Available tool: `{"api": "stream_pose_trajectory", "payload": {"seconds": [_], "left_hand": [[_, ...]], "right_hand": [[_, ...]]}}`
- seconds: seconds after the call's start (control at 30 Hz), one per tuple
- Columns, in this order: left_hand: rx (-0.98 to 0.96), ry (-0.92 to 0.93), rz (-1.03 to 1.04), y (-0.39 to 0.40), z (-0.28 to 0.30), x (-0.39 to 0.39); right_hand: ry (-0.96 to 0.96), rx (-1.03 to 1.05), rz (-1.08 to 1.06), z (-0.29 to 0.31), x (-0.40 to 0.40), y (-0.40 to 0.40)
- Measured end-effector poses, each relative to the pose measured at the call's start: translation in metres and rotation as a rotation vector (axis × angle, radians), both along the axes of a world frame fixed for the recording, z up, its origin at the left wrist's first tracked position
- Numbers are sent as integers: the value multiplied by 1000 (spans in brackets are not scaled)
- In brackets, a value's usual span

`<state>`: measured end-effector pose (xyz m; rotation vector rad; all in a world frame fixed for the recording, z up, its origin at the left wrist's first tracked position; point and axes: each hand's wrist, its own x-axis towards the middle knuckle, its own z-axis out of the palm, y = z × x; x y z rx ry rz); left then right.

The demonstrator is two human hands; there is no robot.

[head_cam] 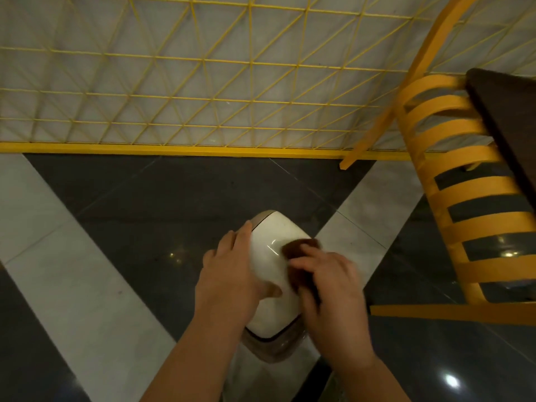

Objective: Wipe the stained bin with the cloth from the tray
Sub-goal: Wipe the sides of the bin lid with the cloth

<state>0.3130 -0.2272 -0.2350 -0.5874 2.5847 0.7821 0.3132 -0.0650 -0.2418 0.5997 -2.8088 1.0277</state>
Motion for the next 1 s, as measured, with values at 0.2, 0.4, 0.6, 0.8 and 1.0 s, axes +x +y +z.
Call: {"api": "stream_pose_trajectory", "payload": {"seconds": [0.2, 0.4, 0.6, 0.8, 1.0], "left_hand": [[73, 77, 2, -6, -12, 0], [102, -26, -63, 0, -7, -4], [157, -30, -77, 35, -12, 7], [142, 4, -42, 39, -19, 12], [104, -21, -70, 38, -24, 10]], "right_hand": [[7, 191, 82, -1, -37, -23], [-269, -6, -328, -8, -42, 6], [-228, -94, -369, -13, -17, 14], [-239, -135, -262, -11, -6, 21], [-95, 141, 145, -9, 3, 10]]}}
